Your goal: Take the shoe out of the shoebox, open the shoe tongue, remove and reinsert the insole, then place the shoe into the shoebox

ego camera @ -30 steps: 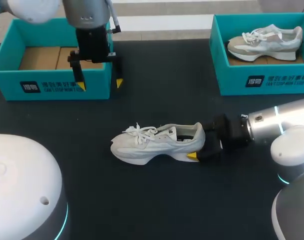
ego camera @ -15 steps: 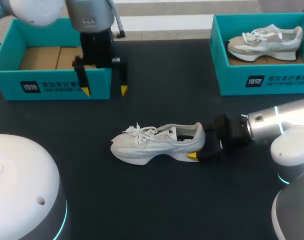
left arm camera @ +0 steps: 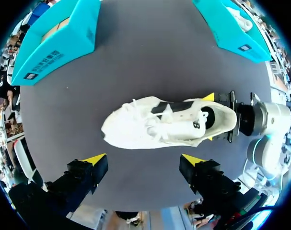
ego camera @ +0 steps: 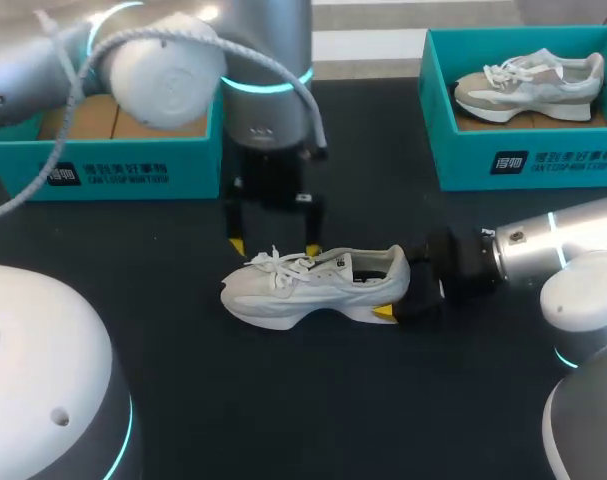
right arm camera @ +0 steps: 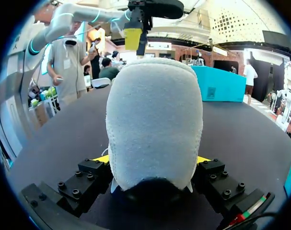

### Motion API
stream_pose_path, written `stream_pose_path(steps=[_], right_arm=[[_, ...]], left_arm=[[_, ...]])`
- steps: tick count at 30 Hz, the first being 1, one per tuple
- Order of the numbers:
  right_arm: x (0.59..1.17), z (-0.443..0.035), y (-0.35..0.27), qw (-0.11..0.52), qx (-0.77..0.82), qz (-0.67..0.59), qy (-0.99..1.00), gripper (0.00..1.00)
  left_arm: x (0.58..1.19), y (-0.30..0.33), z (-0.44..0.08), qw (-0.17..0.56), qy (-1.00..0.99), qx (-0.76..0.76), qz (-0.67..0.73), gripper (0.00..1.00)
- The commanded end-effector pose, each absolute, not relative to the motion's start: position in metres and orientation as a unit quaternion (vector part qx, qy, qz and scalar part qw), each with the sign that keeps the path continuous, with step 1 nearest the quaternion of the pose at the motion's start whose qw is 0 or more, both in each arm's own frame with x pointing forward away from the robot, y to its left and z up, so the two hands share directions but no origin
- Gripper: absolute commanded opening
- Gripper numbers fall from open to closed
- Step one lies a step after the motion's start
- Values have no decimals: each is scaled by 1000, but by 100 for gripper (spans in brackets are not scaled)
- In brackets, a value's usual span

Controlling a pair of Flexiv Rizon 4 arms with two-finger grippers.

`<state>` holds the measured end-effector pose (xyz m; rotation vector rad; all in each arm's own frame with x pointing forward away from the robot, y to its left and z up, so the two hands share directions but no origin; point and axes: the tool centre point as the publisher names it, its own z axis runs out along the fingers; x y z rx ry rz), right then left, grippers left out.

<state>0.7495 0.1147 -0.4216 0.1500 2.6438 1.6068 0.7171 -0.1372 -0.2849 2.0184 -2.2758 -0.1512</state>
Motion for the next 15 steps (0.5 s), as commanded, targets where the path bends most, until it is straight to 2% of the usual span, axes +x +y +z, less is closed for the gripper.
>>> stream_pose_path(steps=[1,4,15], right_arm=[[752,-425,118,22,49,518,854,0],[752,-425,118,22,49,518,854,0],[752,-425,118,22,49,518,854,0]], left_arm=[[715,-159,-296,36,-742,668,-46,100],[719,-166,-301,7,-713,699,-56,100],[719,-166,-301,7,-713,699,-56,100]])
